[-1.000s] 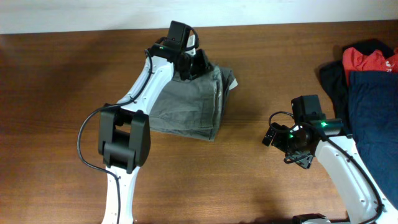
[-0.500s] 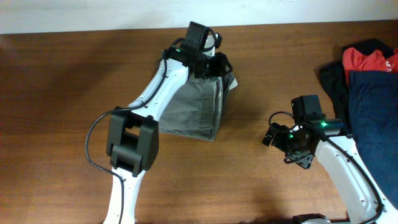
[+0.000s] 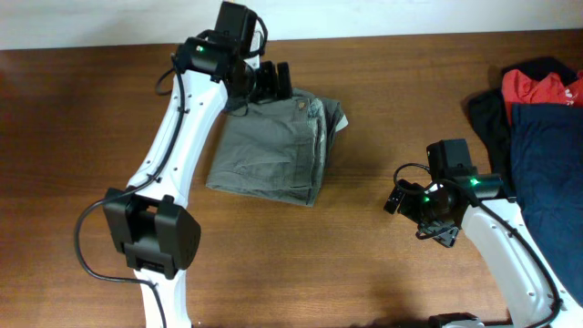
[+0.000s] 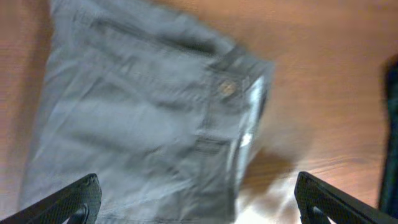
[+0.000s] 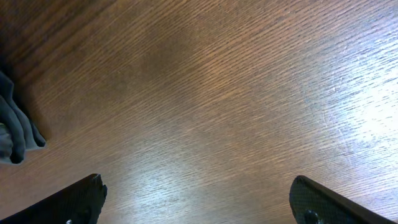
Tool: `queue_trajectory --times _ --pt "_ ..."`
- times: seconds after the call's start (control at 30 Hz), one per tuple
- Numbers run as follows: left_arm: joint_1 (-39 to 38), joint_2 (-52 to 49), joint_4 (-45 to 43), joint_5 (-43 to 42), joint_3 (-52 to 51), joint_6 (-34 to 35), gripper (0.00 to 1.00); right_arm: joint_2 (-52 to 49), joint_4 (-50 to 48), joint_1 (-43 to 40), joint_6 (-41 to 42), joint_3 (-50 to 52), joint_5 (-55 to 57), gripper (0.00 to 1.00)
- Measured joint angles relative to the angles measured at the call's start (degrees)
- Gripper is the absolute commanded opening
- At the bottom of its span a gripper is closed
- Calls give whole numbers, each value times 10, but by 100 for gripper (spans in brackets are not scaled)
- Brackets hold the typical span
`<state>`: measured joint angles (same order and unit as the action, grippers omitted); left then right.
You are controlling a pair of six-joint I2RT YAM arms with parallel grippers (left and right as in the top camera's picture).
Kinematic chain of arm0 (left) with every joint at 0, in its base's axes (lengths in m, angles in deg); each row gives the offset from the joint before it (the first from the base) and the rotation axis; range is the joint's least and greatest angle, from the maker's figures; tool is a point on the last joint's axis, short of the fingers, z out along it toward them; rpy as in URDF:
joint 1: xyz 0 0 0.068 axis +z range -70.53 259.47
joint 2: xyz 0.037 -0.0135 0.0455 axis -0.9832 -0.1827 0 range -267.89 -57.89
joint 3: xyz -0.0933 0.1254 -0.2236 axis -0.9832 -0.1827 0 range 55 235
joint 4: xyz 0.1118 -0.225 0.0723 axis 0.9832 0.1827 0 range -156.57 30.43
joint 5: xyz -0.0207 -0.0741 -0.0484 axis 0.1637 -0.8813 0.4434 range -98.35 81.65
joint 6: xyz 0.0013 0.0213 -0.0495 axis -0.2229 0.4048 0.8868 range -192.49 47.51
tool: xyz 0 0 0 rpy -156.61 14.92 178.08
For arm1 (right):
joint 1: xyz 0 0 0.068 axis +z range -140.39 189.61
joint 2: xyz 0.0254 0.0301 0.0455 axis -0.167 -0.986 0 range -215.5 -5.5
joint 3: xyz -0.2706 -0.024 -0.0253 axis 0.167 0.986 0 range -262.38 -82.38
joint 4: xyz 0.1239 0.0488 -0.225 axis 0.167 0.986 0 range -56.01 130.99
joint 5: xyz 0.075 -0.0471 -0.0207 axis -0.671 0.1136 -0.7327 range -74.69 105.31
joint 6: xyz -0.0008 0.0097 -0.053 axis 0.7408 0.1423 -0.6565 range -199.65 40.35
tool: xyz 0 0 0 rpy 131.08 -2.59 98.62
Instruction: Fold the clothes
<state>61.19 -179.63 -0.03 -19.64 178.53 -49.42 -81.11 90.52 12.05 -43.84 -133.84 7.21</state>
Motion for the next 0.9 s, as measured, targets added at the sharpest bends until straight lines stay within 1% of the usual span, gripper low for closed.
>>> queue_trajectory --times 0.3,0.4,0.57,0.9 --pt "-1 0 73 84 -4 0 99 0 0 0 0 0 0 99" --pt "-1 0 97 100 -4 0 99 0 0 0 0 0 0 99" --pt "-1 0 130 112 -4 0 99 0 0 0 0 0 0 99" --pt "3 0 132 117 -4 0 99 0 0 0 0 0 0 99"
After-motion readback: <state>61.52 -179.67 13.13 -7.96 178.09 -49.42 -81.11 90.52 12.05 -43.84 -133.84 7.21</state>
